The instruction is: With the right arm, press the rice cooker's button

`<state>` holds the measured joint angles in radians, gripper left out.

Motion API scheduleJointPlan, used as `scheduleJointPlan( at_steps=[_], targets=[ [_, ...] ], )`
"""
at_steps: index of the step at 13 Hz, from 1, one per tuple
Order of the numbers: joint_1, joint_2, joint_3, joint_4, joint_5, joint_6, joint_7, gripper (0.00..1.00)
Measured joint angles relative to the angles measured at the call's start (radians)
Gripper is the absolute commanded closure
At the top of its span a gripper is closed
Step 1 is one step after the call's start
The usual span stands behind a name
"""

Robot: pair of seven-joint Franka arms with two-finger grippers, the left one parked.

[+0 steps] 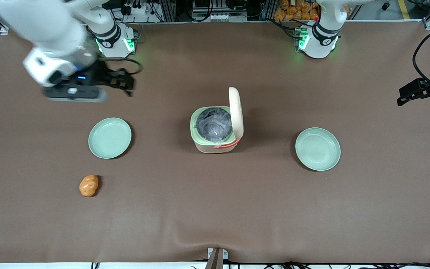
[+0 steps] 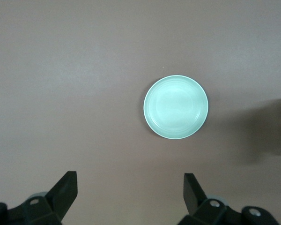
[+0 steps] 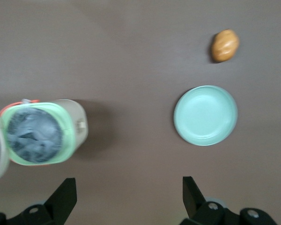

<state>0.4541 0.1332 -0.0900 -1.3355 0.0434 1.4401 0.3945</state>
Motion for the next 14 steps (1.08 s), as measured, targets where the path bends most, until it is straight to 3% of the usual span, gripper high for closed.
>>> scheduleJointPlan(
  at_steps=[8,14],
  targets=[
    [-0.343,-0.045,-0.003,-0.009,-0.014,-0.054,-0.403,0.00],
    [-0.406,-0.096,-0.001,-0.101,-0.014,-0.005,-0.473,0.00]
  ],
)
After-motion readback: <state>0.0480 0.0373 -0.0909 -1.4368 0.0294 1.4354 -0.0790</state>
